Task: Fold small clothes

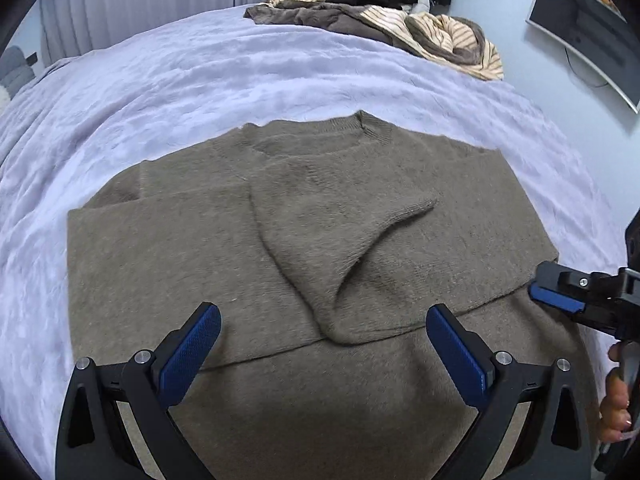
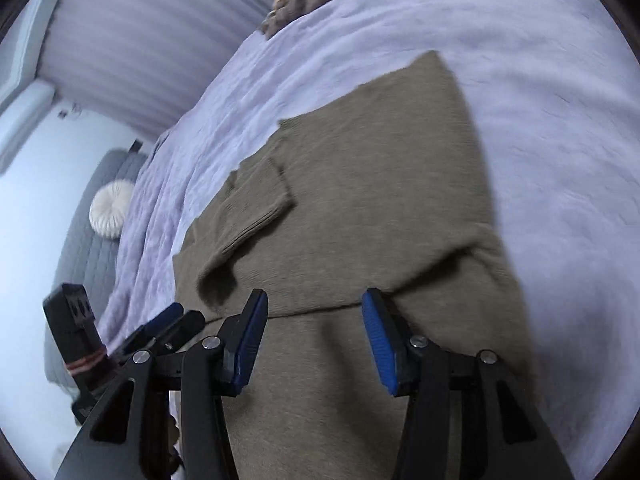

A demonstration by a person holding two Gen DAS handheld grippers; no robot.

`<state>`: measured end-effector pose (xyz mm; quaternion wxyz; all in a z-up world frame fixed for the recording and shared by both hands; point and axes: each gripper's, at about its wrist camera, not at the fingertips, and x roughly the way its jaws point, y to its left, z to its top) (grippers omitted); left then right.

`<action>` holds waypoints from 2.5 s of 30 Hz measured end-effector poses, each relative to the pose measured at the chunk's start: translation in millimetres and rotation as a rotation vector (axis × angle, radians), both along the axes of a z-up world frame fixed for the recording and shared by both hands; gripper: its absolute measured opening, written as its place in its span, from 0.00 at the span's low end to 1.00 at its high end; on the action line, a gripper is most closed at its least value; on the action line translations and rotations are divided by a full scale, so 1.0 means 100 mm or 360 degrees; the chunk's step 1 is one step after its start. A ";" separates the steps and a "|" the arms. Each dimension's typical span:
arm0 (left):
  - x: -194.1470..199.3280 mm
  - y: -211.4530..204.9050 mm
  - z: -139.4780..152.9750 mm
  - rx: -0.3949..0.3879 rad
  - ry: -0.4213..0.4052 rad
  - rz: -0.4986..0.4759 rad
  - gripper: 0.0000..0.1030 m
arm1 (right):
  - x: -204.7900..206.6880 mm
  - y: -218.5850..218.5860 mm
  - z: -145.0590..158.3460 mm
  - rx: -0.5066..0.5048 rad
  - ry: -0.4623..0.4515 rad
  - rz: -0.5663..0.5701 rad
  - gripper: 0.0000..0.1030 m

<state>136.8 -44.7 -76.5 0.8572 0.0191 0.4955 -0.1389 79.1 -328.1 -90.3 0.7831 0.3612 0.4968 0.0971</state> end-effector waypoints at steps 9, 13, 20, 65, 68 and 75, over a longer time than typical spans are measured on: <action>0.40 0.16 -0.08 0.0080 -0.0035 0.0427 1.00 | 0.09 -0.34 -0.03 0.0143 -0.0127 -0.0249 0.51; 0.30 0.69 -0.20 -0.0185 0.0082 0.0603 1.00 | 0.03 -0.46 -0.28 0.0187 -0.0115 -0.0295 0.41; 0.31 0.73 -0.17 -0.0424 0.0109 0.0516 1.00 | 0.04 -0.41 -0.33 0.0137 -0.0164 -0.0244 0.36; -0.19 1.34 0.03 -0.0272 -0.0043 0.0570 0.94 | -0.15 -1.04 -0.30 0.0308 -0.0118 -0.0242 0.44; -0.10 1.19 0.02 -0.0192 -0.0051 0.0556 0.94 | 0.02 -0.88 -0.31 0.0222 -0.0055 -0.0192 0.31; 0.03 1.23 -0.31 0.0126 0.0051 0.0602 0.94 | 0.05 -0.77 -0.27 -0.0095 0.0015 -0.0110 0.16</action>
